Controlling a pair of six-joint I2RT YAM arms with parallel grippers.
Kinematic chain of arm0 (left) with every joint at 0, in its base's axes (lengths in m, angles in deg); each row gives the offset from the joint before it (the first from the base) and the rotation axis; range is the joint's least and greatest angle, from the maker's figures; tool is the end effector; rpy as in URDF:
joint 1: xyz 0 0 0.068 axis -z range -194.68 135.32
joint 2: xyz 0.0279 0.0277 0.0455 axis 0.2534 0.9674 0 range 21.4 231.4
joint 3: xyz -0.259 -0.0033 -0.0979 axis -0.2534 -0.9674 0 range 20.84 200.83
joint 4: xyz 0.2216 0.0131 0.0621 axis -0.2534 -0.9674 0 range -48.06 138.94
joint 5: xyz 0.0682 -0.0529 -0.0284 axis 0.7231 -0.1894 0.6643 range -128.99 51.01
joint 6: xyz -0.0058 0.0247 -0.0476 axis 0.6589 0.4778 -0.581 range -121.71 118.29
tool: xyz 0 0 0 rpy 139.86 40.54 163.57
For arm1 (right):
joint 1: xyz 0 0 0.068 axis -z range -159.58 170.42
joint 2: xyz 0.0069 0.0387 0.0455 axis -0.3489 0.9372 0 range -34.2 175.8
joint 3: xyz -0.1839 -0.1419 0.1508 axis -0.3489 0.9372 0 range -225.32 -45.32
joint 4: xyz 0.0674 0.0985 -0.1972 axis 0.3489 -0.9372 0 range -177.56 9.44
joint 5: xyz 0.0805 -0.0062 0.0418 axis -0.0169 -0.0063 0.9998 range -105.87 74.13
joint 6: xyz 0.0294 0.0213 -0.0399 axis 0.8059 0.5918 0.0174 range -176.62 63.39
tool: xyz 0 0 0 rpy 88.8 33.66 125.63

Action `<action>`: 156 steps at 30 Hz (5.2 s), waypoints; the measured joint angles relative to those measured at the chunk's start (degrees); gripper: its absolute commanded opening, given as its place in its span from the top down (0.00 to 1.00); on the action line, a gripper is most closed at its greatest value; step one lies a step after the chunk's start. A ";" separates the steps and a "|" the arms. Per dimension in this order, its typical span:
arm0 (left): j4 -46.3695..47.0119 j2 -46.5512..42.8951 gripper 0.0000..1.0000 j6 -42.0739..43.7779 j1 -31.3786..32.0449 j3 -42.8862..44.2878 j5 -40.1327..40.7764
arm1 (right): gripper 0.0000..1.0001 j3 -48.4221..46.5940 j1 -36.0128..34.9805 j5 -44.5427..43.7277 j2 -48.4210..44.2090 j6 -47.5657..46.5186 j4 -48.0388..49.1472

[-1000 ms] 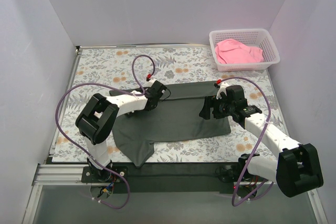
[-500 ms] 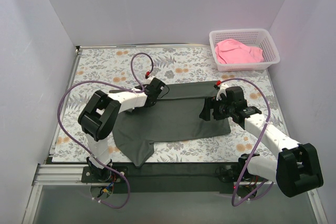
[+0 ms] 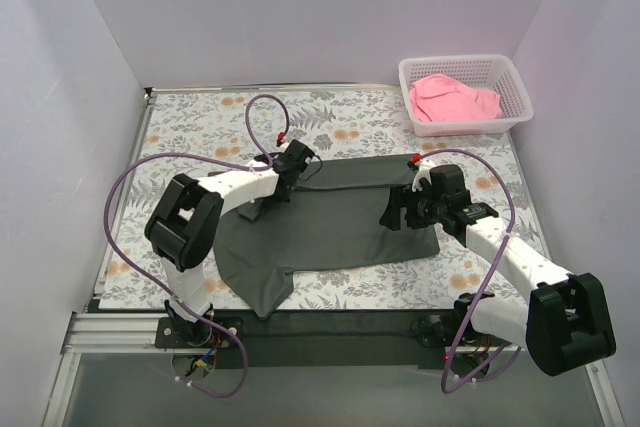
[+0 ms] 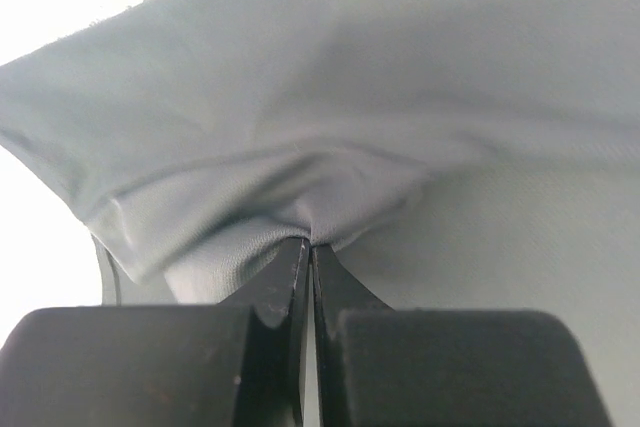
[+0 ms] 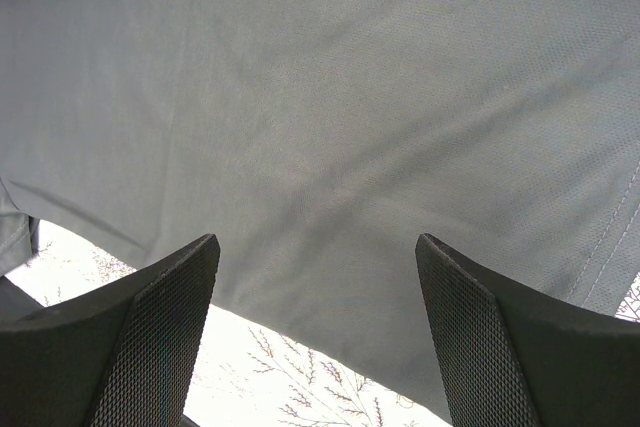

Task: Fold and stack the t-shirts
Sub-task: Fold the tshirt

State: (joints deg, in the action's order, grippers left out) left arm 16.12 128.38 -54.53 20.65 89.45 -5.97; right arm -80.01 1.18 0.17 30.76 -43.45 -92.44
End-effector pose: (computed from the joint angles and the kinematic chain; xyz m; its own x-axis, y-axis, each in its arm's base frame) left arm 0.2845 -0.1779 0.1874 -0.7387 -0.2952 -0.6059 -0.4089 0.9109 0.0547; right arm 0.1854 0.0750 0.2290 -0.7332 -0.0240 -0.6796 -0.3524 0.8682 0.3495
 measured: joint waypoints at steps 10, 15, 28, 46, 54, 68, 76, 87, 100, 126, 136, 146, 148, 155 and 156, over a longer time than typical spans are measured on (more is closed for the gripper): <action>-11.82 -5.25 0.92 -5.73 -0.09 0.85 -14.08 | 0.28 0.00 0.00 0.02 -0.02 0.00 0.00; -16.04 -5.27 0.45 -6.43 -0.09 0.85 -17.22 | 0.28 0.00 0.00 0.02 -0.02 -0.02 -0.02; -11.91 -20.83 0.31 -17.94 -16.33 -8.87 -24.15 | 0.29 -0.07 0.02 -1.22 0.02 -0.87 -0.02; 5.77 -15.52 0.52 -24.48 -32.61 -16.28 -33.92 | 0.43 -15.91 8.63 -6.29 19.76 0.68 3.08; 7.69 -10.91 0.86 -25.18 -33.75 -13.64 -33.03 | 0.48 -21.75 12.68 -4.92 32.65 1.90 6.69; 8.15 -11.32 0.71 -28.37 -39.04 -14.88 -31.21 | 0.68 -17.27 17.97 -4.57 33.51 7.23 10.27; 8.74 -13.14 0.34 -28.92 -39.36 -13.90 -33.97 | 0.59 -18.80 18.03 -5.25 30.23 4.68 6.62; 10.73 -10.88 0.42 -28.57 -39.47 -8.17 -31.08 | 0.57 -29.75 16.13 -3.34 33.14 2.89 9.49; 12.22 -3.15 0.65 -27.71 -39.65 -5.14 -28.83 | 0.64 -31.67 16.13 -3.15 45.13 3.06 11.19; 13.60 1.81 0.92 -27.52 -39.65 -0.61 -26.56 | 0.69 -32.17 19.87 3.32 45.75 3.45 16.44; 13.62 1.84 0.92 -27.30 -39.67 -0.61 -26.58 | 0.69 -32.39 18.60 5.86 47.30 4.07 17.70; 13.62 1.84 0.93 -27.26 -39.67 -0.61 -26.56 | 0.93 -32.41 17.55 7.37 49.35 4.13 18.18; 13.62 1.84 0.94 -27.26 -39.67 -0.61 -26.51 | 0.99 -32.41 17.55 6.80 49.35 4.00 18.18; 13.53 1.84 0.97 -27.91 -40.19 -0.61 -26.40 | 0.99 -32.09 18.10 3.26 48.92 3.41 18.21; 13.51 1.81 0.97 -28.13 -40.46 -0.61 -26.43 | 0.99 -32.04 18.34 3.06 48.81 3.34 18.21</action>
State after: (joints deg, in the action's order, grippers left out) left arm 29.63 130.19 -82.66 -19.80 88.84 -32.40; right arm -112.06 19.51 3.23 79.57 -40.10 -74.23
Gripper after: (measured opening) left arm 0.059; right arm 0.019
